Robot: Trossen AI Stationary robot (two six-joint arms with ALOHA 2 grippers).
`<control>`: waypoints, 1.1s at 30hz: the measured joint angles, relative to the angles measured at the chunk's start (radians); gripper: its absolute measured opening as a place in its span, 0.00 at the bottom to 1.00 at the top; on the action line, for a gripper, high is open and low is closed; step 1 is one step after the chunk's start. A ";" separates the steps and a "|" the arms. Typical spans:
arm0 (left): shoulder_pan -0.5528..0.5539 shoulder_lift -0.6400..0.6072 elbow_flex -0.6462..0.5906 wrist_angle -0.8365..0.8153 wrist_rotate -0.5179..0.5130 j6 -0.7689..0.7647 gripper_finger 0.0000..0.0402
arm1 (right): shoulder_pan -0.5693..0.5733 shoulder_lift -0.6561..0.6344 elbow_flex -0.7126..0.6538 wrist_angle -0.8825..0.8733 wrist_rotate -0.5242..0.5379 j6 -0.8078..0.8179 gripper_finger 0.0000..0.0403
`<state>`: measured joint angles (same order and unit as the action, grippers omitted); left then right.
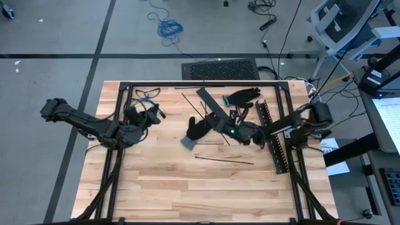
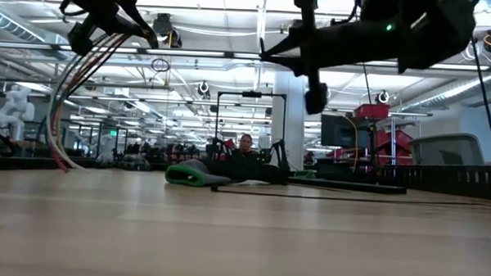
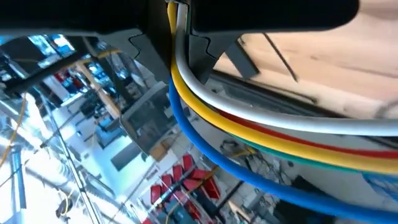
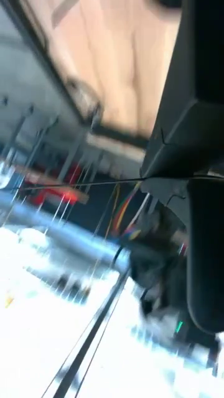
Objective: Ziptie cables
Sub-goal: Wrap the black zip tie on the cable
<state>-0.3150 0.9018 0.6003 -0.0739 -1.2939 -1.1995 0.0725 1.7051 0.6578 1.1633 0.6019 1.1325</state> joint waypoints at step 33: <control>0.086 0.300 0.000 0.716 -0.057 -0.078 0.06 | -0.087 0.450 0.418 0.402 -0.034 -0.047 0.00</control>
<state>-0.2291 1.2022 0.6003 0.6422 -1.3508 -1.2776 -0.0142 2.1548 1.0756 1.5655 0.5674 1.0856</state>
